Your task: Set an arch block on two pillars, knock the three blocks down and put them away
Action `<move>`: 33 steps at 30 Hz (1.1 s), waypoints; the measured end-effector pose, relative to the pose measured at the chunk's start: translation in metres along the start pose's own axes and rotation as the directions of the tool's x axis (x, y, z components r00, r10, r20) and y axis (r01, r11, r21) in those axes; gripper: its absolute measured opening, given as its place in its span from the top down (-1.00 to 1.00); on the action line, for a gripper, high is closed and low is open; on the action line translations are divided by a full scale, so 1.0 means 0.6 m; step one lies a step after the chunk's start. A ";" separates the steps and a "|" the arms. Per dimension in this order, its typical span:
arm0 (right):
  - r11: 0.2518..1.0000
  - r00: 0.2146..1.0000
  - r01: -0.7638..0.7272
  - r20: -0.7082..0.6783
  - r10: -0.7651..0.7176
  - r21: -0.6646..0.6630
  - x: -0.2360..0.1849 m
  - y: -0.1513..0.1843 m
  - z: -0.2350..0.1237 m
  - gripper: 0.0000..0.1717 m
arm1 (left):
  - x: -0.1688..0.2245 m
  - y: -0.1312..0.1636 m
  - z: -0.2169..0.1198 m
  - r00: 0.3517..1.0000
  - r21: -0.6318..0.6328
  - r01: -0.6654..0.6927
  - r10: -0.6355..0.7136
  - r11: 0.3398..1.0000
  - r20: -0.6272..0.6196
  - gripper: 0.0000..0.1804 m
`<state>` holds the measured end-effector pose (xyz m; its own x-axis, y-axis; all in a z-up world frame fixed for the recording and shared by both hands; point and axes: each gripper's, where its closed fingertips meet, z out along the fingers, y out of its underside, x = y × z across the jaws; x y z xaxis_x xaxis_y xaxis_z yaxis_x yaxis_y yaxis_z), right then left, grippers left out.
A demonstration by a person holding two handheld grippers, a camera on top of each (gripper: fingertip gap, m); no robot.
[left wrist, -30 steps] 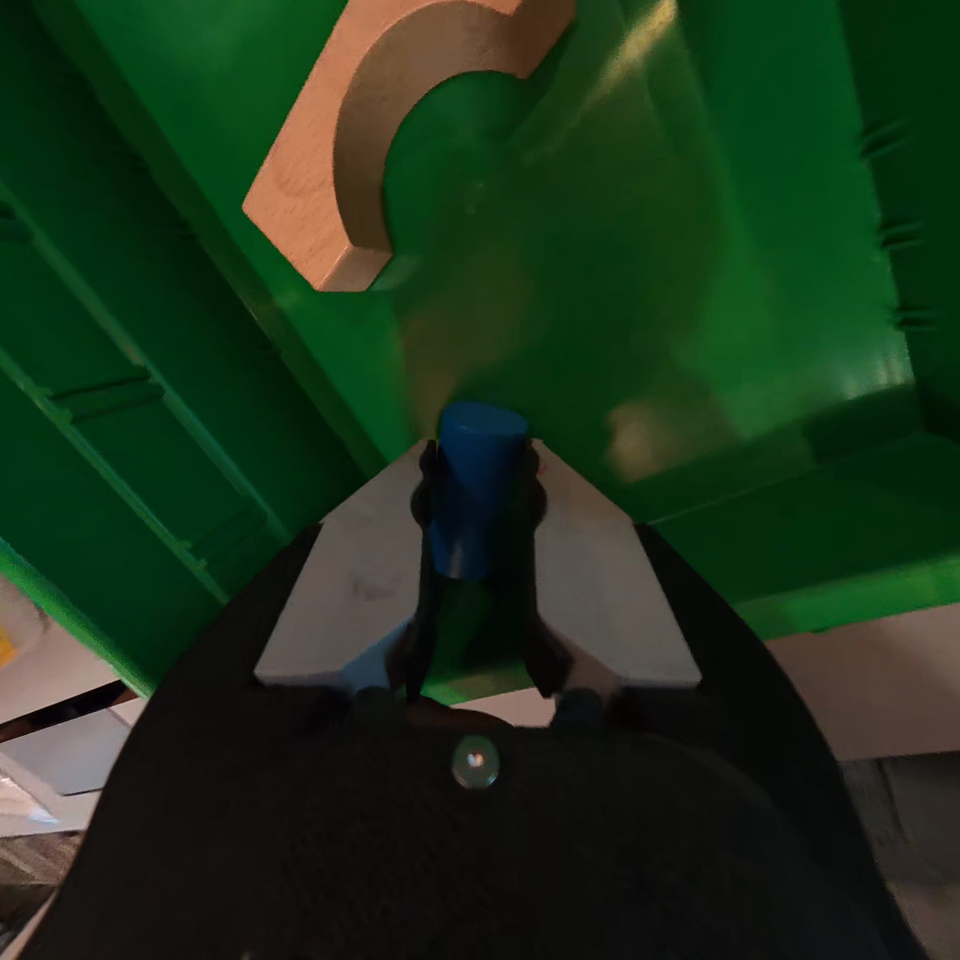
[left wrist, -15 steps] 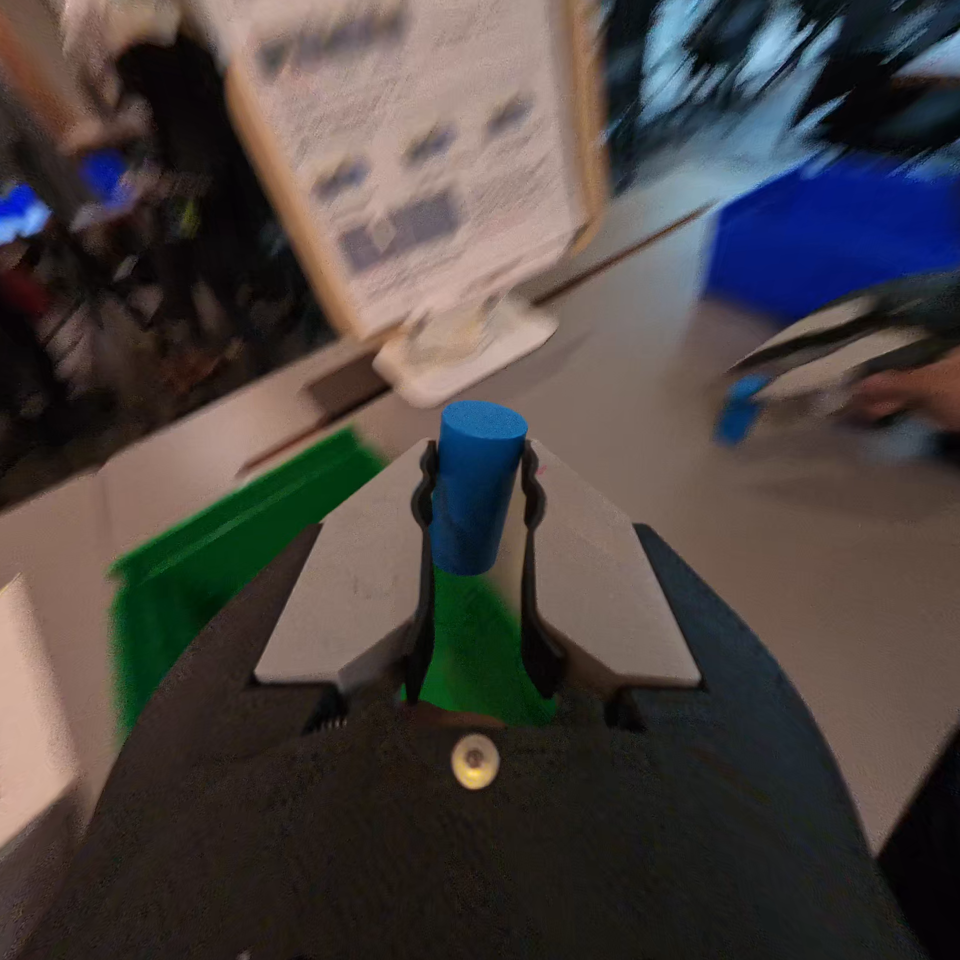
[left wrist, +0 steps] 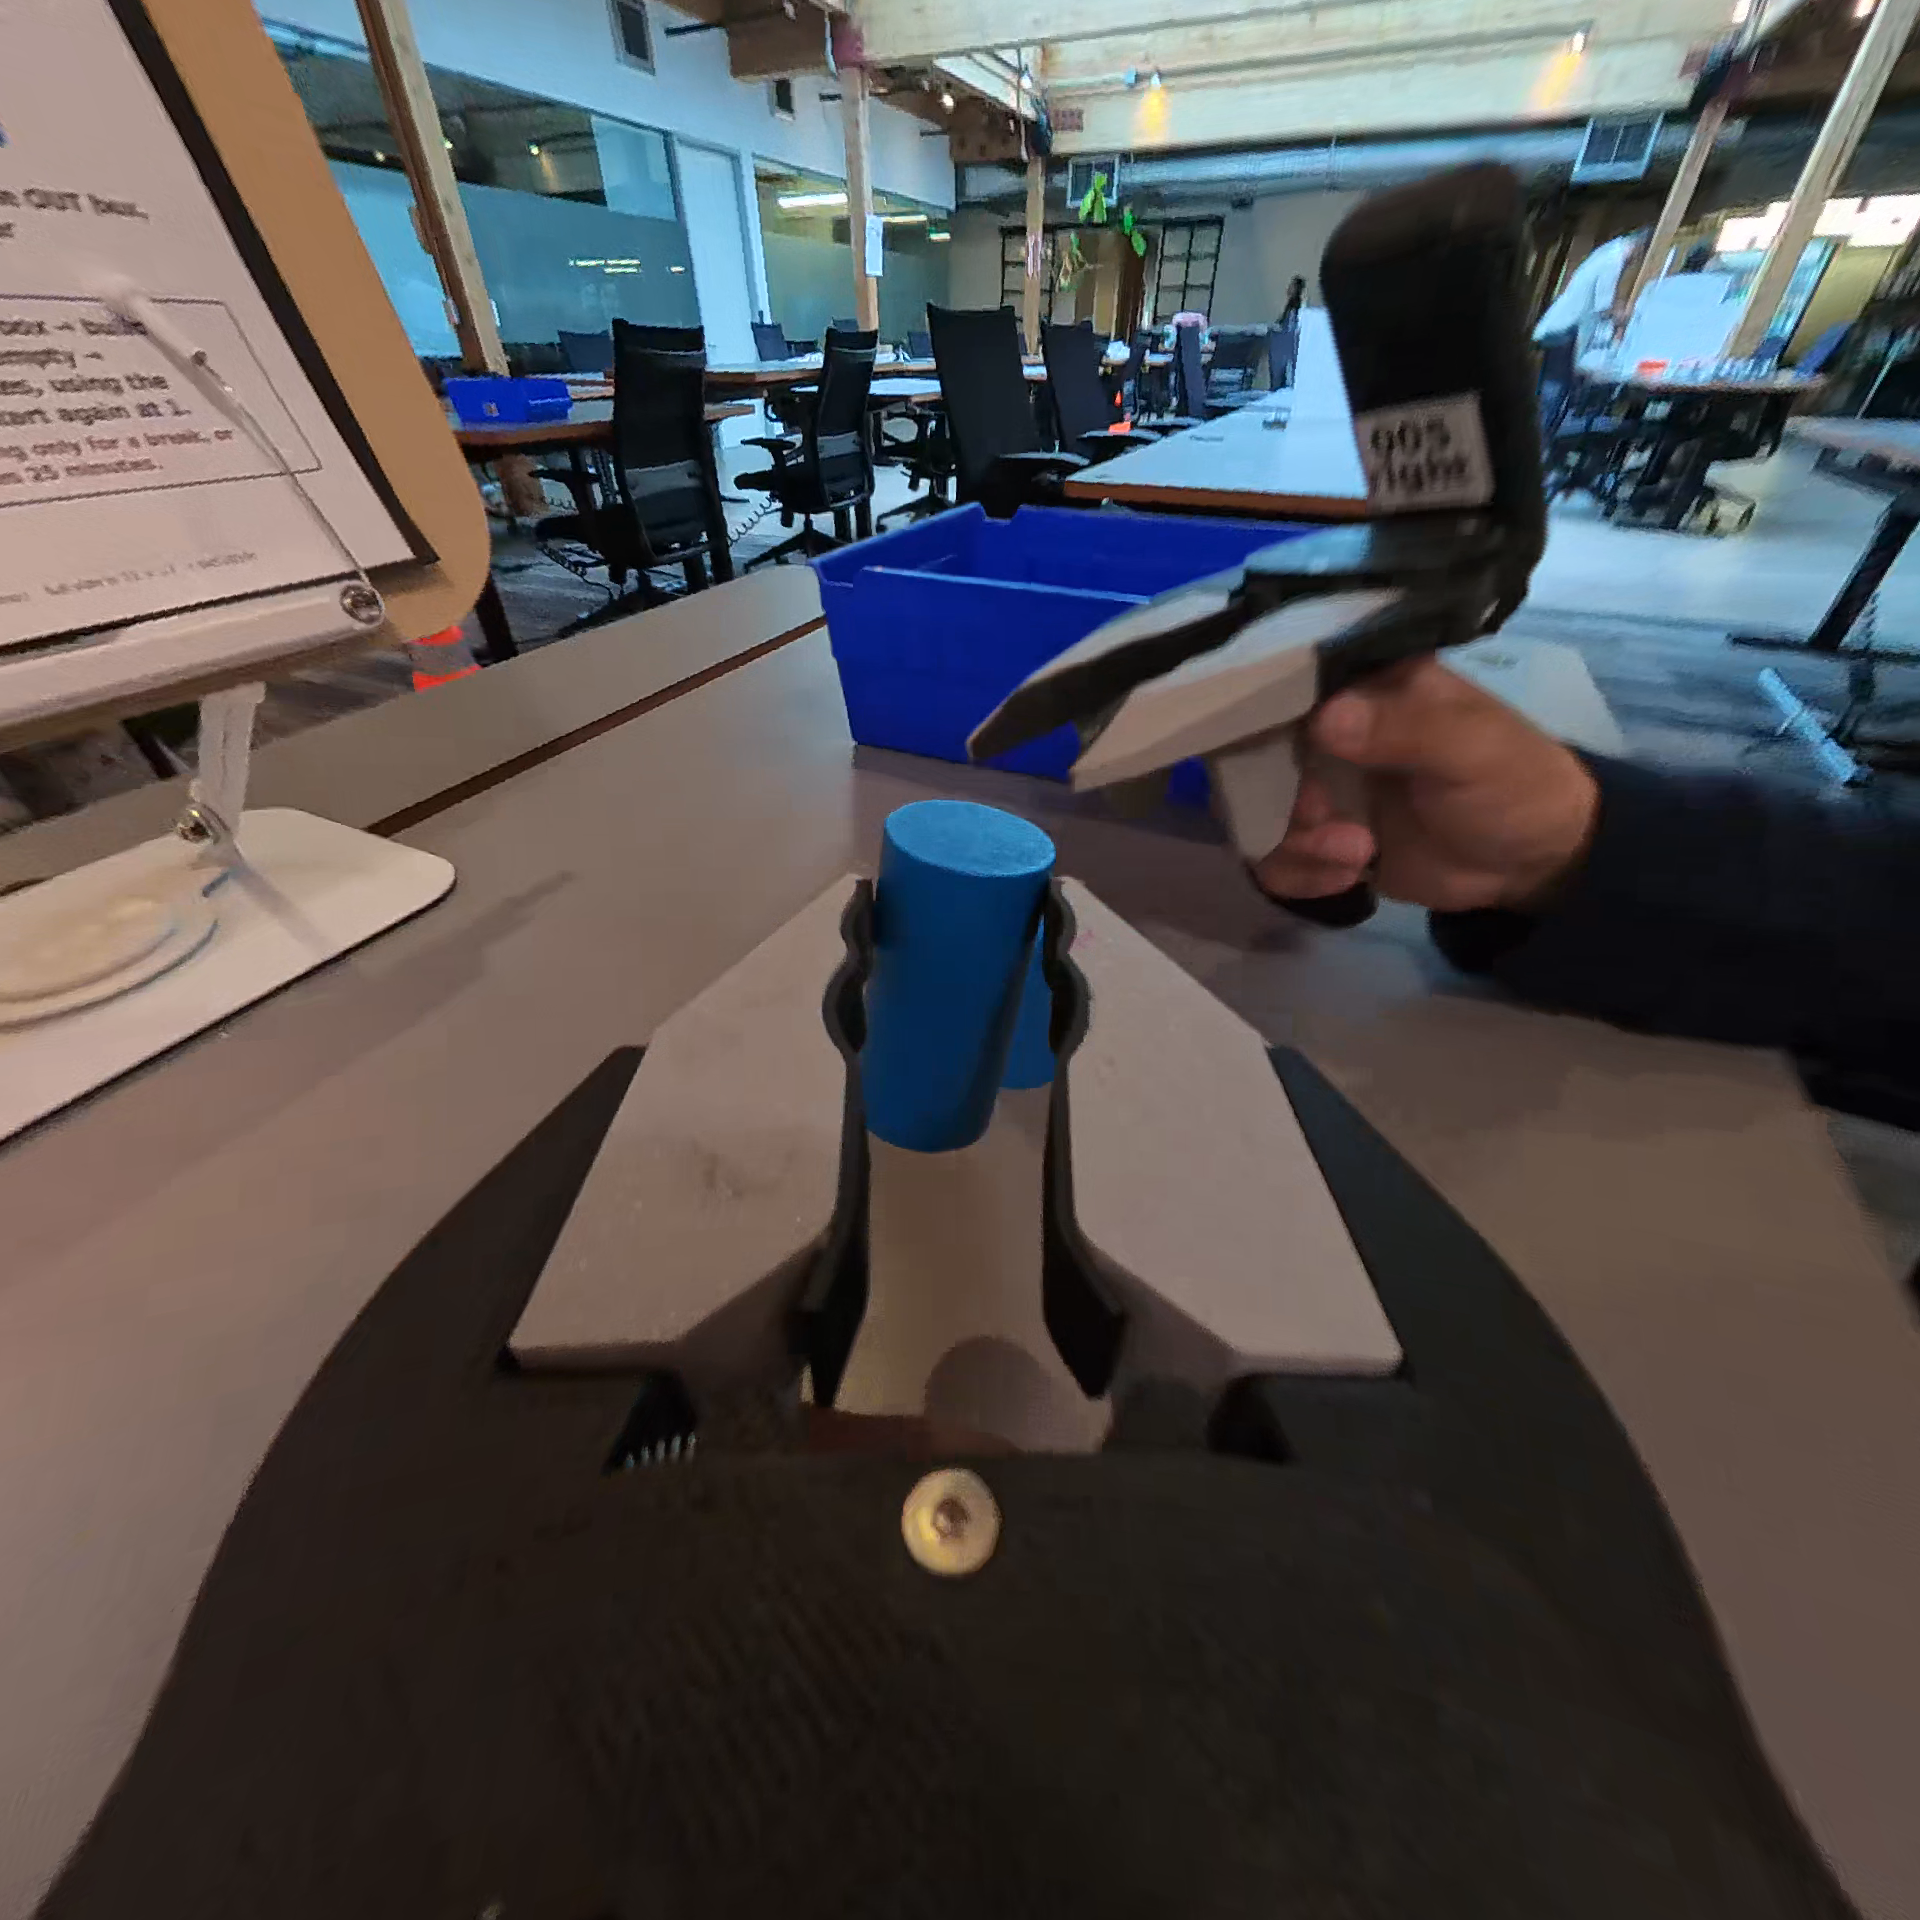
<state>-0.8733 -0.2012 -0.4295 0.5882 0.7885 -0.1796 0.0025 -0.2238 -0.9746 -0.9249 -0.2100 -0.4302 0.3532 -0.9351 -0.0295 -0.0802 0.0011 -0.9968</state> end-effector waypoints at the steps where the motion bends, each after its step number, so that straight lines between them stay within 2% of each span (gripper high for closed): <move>1: 1.000 0.999 -0.011 0.042 0.011 0.012 -0.011 -0.004 0.000 0.57 | 0.001 0.008 0.003 0.999 0.002 -0.052 0.052 0.999 0.004 0.66; 3: 0.999 0.989 -0.051 0.138 0.049 0.012 -0.036 -0.007 0.002 0.57 | 0.006 0.018 0.005 0.991 0.006 -0.136 0.136 0.991 0.010 0.66; 5: 0.997 0.983 -0.072 0.169 0.071 0.000 -0.046 -0.004 0.005 0.56 | 0.013 0.019 0.003 0.991 0.005 -0.130 0.130 0.992 -0.012 0.66; 9: 1.000 0.989 -0.011 0.147 0.013 -0.010 -0.055 0.000 0.013 0.57 | 0.025 0.030 0.005 0.997 -0.047 0.014 -0.018 0.999 -0.079 0.66; 11: 1.000 0.989 0.022 0.147 -0.024 0.011 -0.062 -0.006 0.012 0.61 | 0.016 0.042 0.012 0.996 -0.102 0.069 -0.074 0.992 -0.049 0.66; 15: 0.999 0.994 0.037 0.105 -0.037 0.004 -0.051 -0.003 0.011 0.63 | 0.018 0.056 0.015 0.978 -0.164 0.179 -0.194 0.970 -0.078 0.66; 18: 1.000 0.989 0.016 0.148 -0.015 -0.010 -0.062 0.002 0.017 0.62 | 0.012 0.074 0.018 0.970 -0.227 0.225 -0.239 0.948 -0.034 0.66; 24: 0.991 0.994 0.083 0.073 -0.075 -0.103 -0.056 0.029 0.038 0.66 | 0.020 0.115 0.031 0.990 -0.388 0.135 -0.141 0.912 0.014 0.65; 28: 0.991 0.997 0.077 0.030 -0.074 -0.112 -0.044 0.031 0.037 0.66 | 0.021 0.110 0.042 0.999 -0.376 0.040 -0.047 0.926 -0.010 0.66; 33: 0.994 1.000 0.014 0.015 -0.012 -0.111 -0.031 0.032 0.035 0.64 | 0.011 0.108 0.042 0.995 -0.367 0.080 -0.094 0.927 -0.020 0.66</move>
<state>-0.9010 -0.2081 -0.4478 0.5756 0.8000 -0.1695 0.1006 -0.2750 -0.9562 -0.9042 -0.2070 -0.4969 0.3401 -0.9381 0.0657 -0.3884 -0.2038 -0.8987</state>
